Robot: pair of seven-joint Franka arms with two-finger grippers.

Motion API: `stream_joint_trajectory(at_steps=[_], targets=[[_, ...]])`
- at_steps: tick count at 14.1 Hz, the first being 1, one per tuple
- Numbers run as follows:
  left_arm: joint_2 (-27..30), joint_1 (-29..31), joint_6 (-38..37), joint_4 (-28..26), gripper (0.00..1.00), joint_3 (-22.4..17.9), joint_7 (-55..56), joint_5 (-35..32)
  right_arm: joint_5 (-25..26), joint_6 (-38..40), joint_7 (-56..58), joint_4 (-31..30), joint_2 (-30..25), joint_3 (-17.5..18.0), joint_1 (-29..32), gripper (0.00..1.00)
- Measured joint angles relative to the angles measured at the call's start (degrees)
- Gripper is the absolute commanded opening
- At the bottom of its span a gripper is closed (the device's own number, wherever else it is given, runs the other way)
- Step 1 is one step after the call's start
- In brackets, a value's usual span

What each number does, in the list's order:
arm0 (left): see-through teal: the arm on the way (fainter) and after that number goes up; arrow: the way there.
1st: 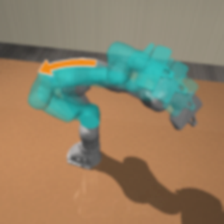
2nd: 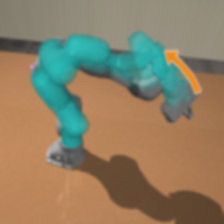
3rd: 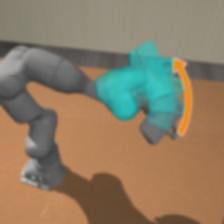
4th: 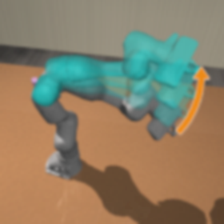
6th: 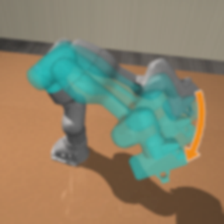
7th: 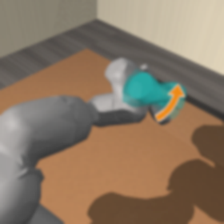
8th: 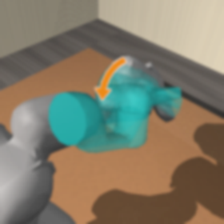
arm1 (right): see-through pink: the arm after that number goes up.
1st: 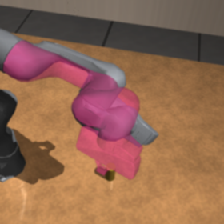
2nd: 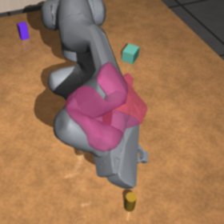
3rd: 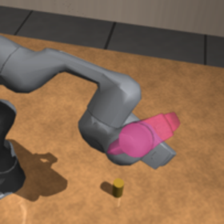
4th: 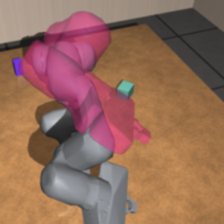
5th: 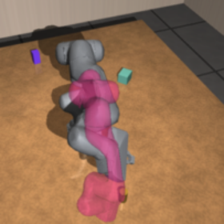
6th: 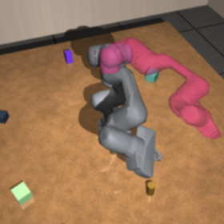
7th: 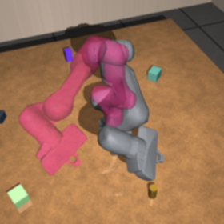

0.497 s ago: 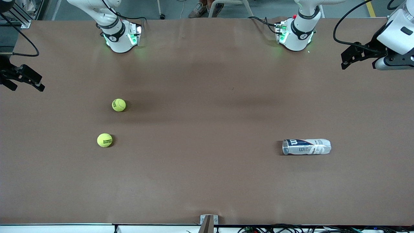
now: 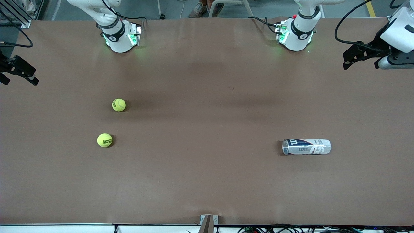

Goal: Insert tennis ball vertically with right arm
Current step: 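Move the left gripper toward the Wilson can lying on the table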

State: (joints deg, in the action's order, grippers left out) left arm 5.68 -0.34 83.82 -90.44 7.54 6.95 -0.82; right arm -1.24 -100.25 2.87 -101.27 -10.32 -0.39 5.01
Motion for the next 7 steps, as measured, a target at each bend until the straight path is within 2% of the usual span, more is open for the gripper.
stream_joint_trajectory(at_steps=[4, 7], targets=[[-2.2, -0.1, 1.2, -0.5, 1.0, 0.1, -1.6, 0.8, 0.0, 0.0, 0.0, 0.0, 0.5, 0.0, 0.0, 1.0], [-5.6, -0.1, 1.7, -2.1, 1.0, 0.1, -7.2, 1.0, 0.0, 0.0, 0.0, 0.0, 0.9, 0.1, -0.1, 1.0]])
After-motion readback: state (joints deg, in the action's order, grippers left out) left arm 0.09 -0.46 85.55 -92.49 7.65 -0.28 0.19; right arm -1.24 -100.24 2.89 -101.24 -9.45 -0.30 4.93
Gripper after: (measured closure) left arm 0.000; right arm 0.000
